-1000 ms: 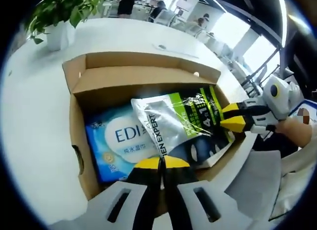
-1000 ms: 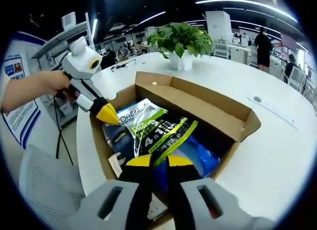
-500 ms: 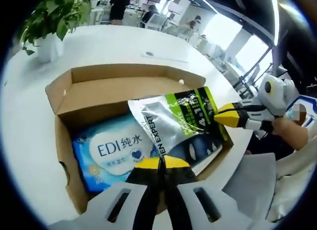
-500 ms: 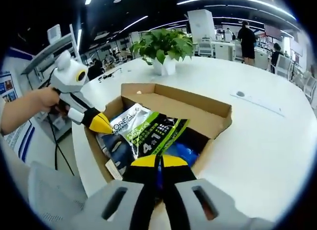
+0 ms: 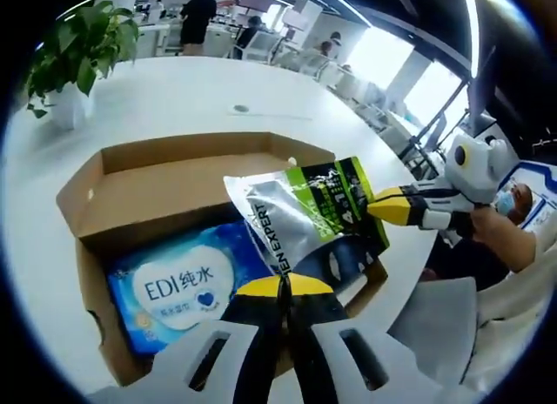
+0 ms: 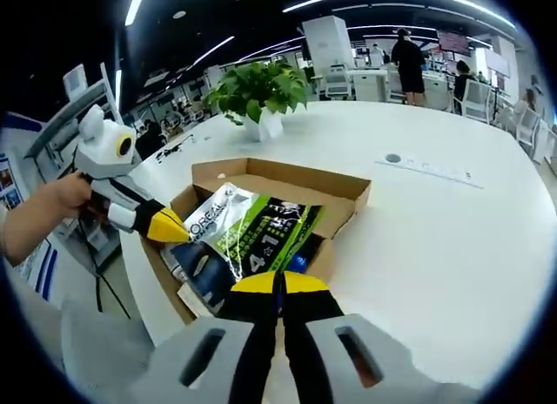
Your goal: Operate the shoe box by opening the lid, removing the specified soft item, and placing it in the target area until the item is outside and the box remains undamaged.
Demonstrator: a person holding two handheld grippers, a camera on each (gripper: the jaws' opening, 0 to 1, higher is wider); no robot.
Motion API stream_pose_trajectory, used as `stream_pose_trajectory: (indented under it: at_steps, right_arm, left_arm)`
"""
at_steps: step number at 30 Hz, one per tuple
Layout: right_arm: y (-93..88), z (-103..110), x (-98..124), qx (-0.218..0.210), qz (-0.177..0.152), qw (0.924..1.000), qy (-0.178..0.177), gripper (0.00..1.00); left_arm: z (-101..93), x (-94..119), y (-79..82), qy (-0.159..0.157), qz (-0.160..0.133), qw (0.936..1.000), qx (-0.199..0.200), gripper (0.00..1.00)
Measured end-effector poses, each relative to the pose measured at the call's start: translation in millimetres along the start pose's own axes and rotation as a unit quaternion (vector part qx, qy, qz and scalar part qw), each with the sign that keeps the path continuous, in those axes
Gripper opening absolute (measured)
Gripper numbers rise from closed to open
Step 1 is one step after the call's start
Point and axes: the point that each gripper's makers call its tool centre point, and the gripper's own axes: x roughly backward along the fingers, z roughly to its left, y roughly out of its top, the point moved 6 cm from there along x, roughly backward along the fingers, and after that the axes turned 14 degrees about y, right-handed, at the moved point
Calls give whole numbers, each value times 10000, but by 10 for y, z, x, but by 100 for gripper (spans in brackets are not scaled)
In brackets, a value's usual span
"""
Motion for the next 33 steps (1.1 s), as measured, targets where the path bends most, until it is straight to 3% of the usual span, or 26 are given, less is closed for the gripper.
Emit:
stream_pose_trajectory:
  at_steps: [33]
  right_arm:
    - [83,-639,671,-326,-105,9971,-683,0]
  left_arm:
    - [-766,-319,445,-506,-175,9979,-368,0]
